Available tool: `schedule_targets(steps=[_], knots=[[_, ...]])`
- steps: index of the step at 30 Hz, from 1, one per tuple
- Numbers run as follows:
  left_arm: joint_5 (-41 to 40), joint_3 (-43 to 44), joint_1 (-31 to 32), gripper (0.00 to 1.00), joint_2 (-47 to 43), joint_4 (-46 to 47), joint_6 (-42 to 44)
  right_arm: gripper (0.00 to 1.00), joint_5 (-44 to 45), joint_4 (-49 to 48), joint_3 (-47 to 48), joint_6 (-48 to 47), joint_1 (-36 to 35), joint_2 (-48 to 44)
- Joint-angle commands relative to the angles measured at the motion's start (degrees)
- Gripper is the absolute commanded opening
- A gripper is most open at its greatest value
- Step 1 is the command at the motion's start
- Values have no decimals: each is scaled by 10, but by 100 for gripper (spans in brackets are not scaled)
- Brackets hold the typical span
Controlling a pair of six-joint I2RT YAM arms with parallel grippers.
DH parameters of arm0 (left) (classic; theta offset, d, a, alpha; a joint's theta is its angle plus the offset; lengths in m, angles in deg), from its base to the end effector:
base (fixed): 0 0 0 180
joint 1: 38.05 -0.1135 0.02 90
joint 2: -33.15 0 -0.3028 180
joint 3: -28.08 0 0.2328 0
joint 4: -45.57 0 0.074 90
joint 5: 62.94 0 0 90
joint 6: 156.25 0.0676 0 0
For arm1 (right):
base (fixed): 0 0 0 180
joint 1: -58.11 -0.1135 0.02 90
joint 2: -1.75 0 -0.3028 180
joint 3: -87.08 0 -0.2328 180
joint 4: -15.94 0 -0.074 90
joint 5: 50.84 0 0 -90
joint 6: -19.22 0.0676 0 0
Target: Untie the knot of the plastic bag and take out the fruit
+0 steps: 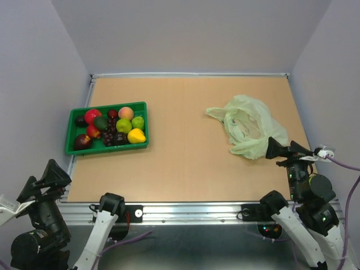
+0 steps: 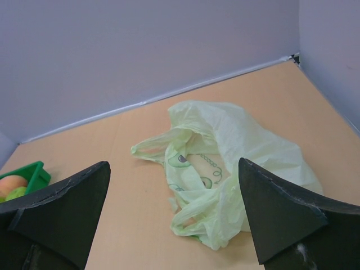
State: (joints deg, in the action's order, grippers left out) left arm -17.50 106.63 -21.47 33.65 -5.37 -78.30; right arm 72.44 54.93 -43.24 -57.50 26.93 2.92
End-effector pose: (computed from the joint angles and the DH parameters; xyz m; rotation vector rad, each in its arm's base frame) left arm -0.1071 0.0814 0.3996 -0.6490 1.0567 -0.0076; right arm 0.0194 -0.0316 0.3157 0.2617 1.4120 0.2307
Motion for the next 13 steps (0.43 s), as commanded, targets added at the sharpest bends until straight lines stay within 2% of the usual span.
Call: schedule_targets(steps=[1,13], knots=[[-22,-19,5,99,-81,23,-10,100,-9,-8,-6,-4,0,0],[-31,-31,17,98,-83,44,-13,100,-11,-7,-8,-4,0,-2]])
